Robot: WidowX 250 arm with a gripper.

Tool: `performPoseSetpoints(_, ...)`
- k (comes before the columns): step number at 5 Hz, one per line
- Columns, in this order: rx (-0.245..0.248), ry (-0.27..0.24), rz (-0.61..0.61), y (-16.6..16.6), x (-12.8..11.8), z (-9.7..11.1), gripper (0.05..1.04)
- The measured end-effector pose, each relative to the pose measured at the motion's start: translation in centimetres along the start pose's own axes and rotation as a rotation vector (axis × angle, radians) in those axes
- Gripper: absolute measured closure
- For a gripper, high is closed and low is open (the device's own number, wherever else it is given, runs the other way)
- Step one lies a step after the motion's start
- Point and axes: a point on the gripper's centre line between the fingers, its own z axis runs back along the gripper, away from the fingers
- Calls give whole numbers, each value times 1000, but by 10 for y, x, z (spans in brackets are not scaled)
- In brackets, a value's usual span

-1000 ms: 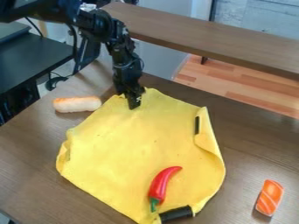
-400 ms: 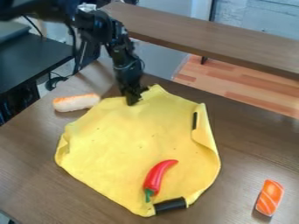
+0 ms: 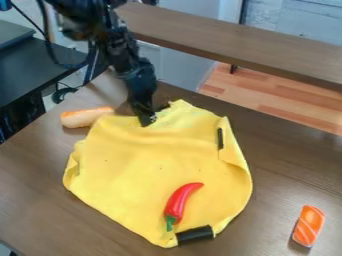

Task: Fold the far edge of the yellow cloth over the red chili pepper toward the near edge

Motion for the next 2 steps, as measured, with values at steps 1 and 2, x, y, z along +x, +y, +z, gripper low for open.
performPoseSetpoints(1,-37,1,-73,-52,-11,3,1014)
performPoseSetpoints(2,-58,18,-103,-89,-28,3,1014)
